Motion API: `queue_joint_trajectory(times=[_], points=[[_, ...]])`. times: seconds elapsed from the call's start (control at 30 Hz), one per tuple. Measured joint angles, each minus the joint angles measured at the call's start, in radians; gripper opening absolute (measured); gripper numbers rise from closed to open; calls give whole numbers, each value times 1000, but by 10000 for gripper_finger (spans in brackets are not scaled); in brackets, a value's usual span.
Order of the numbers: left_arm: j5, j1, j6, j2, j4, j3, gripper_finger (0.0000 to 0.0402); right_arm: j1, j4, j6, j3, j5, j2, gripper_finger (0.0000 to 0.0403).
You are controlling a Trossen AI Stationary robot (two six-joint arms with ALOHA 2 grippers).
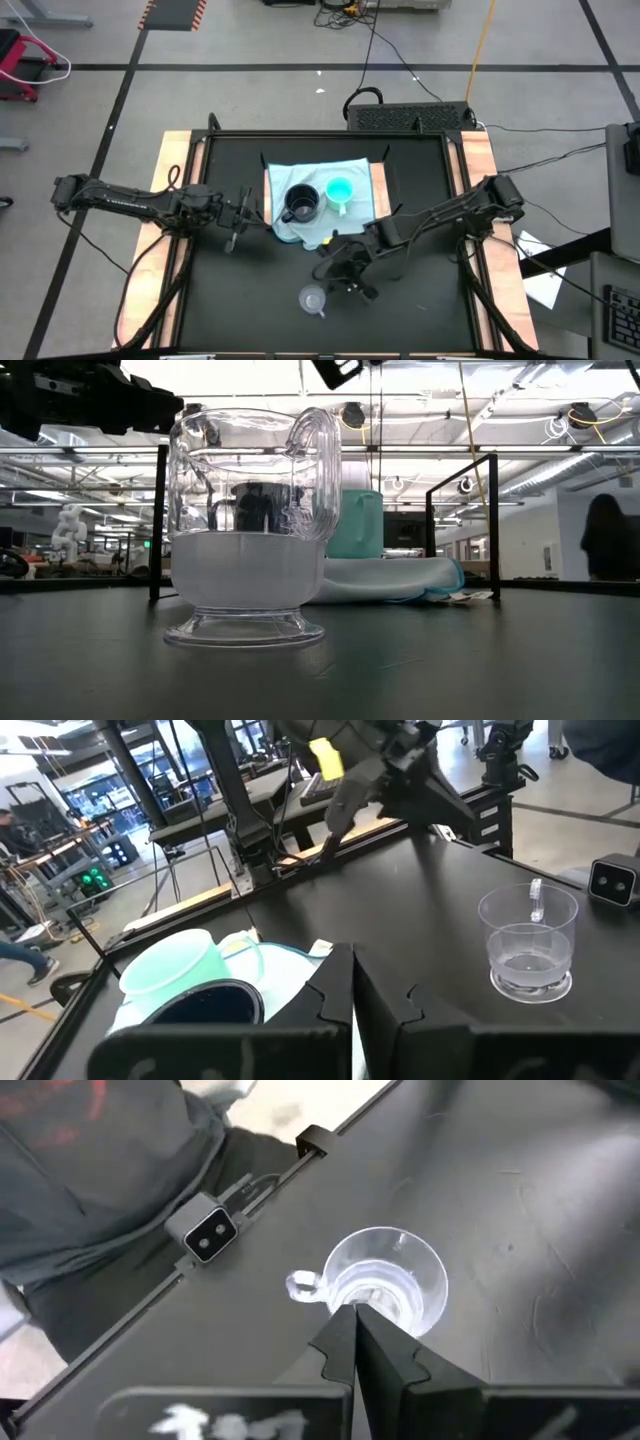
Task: Stack small to large cups/mugs on shelf
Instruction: Put the transparent mug on the microfiber cloth on the shelf
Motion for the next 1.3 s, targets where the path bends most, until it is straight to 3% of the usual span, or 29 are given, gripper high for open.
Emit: queue_joint_trajectory(times=[0.33, 0.63, 0.9, 1.07, 1.3], points=[[0, 0, -43, 0, -18, 0, 3, -4, -16, -174, 50, -17, 115, 0], [0, 0, -70, 0, -25, 0, 23, 0, -68, -401, 49, 19, 128, 5], [0, 0, -64, 0, -37, 0, 24, 32, -40, -552, 49, 169, 127, 89], [0, 0, -61, 0, -64, 0, 24, 33, -36, -636, 49, 173, 127, 147], [0, 0, -61, 0, -76, 0, 24, 64, -17, -747, 48, 173, 127, 162]])
